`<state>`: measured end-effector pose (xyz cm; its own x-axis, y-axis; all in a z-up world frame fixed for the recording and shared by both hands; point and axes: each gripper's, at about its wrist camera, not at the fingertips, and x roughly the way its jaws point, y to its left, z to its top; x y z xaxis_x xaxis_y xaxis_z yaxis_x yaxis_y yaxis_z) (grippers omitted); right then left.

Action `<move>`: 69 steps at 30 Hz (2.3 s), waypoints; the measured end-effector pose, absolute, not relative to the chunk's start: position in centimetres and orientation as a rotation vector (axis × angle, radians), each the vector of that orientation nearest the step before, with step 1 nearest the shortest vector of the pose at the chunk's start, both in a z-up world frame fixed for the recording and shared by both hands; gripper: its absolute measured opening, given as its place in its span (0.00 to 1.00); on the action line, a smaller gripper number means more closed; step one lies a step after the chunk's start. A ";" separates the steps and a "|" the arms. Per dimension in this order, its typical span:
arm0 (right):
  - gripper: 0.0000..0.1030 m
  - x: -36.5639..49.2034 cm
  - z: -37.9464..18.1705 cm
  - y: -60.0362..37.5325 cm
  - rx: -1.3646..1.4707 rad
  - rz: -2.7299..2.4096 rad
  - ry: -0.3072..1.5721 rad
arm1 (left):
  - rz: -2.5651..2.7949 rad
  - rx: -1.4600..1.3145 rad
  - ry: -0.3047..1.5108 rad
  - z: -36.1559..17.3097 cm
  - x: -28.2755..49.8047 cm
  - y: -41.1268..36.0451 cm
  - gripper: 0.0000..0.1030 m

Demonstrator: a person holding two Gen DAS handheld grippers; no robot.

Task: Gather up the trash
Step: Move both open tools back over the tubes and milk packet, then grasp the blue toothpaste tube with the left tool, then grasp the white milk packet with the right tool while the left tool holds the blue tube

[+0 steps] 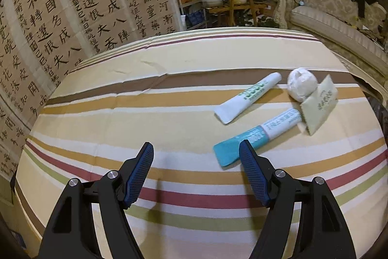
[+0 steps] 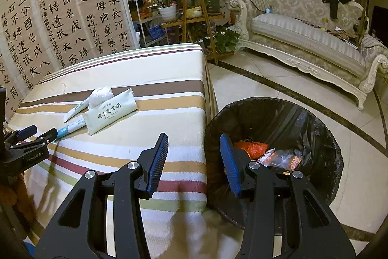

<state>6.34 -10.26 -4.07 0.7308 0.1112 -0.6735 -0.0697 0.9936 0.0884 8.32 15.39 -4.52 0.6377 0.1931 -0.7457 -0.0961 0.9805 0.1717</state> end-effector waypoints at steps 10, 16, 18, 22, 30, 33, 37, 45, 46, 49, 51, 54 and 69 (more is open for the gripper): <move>0.42 6.5 -4.1 -9.9 0.064 0.112 0.755 | 0.023 0.166 0.859 -4.8 10.1 13.4 0.71; 0.43 6.7 -4.4 -9.8 0.066 0.117 0.765 | -0.046 0.195 0.890 -5.5 11.1 12.4 0.69; 0.43 6.7 -4.4 -9.8 0.068 0.117 0.765 | -0.075 0.180 0.896 -5.4 11.1 12.3 0.59; 0.43 6.8 -4.4 -9.8 0.068 0.117 0.765 | -0.142 0.150 0.903 -5.4 10.6 11.6 0.25; 0.43 6.7 -4.5 -8.8 0.060 0.139 0.771 | -0.142 0.157 0.883 -5.4 9.4 10.3 0.14; 0.43 6.8 -4.3 -7.9 0.052 0.158 0.770 | -0.121 0.129 0.868 -4.8 9.0 10.8 0.13; 0.43 7.0 -3.9 -6.0 0.035 0.197 0.769 | -0.091 0.099 0.842 -3.9 8.4 11.9 0.13; 0.58 9.0 -3.7 0.3 -0.009 0.290 0.783 | 0.009 0.074 0.811 -2.9 7.9 16.0 0.13; 0.59 9.6 -3.7 1.2 -0.004 0.298 0.794 | 0.021 0.071 0.809 -2.9 7.8 16.5 0.13; 0.64 10.8 -3.9 2.8 0.002 0.296 0.810 | 0.043 0.044 0.810 -3.0 7.7 18.2 0.13; 0.65 11.8 -4.3 4.2 -0.016 0.282 0.823 | 0.055 0.033 0.810 -3.1 7.9 19.0 0.13; 0.65 12.7 -5.2 5.1 -0.049 0.251 0.851 | 0.060 0.014 0.814 -3.2 8.2 19.6 0.13; 0.24 11.9 -6.0 1.6 -0.014 0.204 0.867 | 0.023 -0.006 0.819 -3.6 8.3 18.7 0.13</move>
<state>11.85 1.57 -6.01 0.6287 0.1728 -0.7582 -0.1840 0.9804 0.0709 8.34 18.66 -3.58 0.6828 0.0179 -0.7304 -0.0227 0.9997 0.0033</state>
